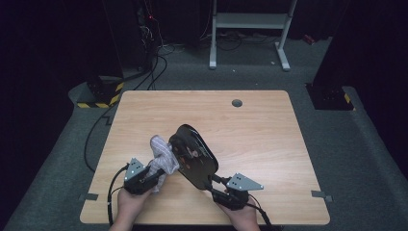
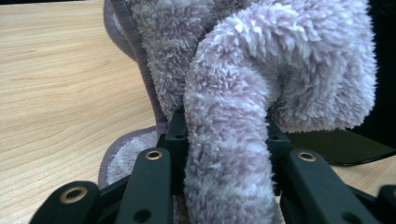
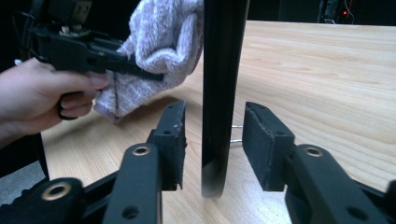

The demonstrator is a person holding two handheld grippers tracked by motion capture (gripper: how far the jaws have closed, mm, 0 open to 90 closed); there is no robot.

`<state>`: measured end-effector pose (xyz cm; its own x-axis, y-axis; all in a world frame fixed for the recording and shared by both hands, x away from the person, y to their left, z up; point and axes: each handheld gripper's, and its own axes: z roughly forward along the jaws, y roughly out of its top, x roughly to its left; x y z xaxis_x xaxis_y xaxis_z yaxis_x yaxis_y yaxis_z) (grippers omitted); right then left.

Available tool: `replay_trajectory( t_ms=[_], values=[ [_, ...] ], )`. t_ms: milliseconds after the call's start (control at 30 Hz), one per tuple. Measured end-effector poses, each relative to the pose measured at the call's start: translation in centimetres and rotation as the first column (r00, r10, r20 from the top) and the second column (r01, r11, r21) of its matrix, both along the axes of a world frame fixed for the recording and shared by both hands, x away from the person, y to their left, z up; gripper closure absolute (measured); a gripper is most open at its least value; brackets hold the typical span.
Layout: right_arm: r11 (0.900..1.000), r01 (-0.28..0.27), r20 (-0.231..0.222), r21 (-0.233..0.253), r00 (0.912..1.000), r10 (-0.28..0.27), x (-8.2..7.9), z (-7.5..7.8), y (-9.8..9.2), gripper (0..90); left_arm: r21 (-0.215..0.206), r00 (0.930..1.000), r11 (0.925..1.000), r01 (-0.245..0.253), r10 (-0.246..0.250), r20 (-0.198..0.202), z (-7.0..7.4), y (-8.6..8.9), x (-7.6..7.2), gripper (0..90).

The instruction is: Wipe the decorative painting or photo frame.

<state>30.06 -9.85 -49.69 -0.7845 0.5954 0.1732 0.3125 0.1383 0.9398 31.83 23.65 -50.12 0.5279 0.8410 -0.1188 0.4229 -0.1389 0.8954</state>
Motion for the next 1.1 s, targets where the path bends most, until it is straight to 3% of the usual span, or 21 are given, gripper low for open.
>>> replay_trajectory(
  t_ms=[233,633,833,1100],
  values=[
    [1.000,0.003,0.050,-0.002,0.9988,-0.003,-0.2,2.3,0.0,54.4,-0.007,1.0000,1.0000,-0.003,0.003,0.003,-0.1,0.2,0.1,64.8],
    [0.998,0.018,0.069,0.059,0.9974,-0.022,0.8,5.5,-0.1,54.3,-0.011,0.9994,0.9994,-0.033,0.033,0.014,-0.2,0.4,0.1,64.7],
    [0.996,0.009,0.084,0.084,0.9963,-0.016,1.1,7.0,0.0,68.1,-0.015,0.9979,0.9978,-0.064,0.064,0.007,-0.5,0.5,0.7,64.5],
    [0.991,0.026,0.083,0.132,0.9958,-0.037,1.2,7.1,-0.5,77.1,-0.010,0.9974,0.9974,-0.071,0.071,-0.008,-0.9,0.0,1.4,64.5]
  ],
)
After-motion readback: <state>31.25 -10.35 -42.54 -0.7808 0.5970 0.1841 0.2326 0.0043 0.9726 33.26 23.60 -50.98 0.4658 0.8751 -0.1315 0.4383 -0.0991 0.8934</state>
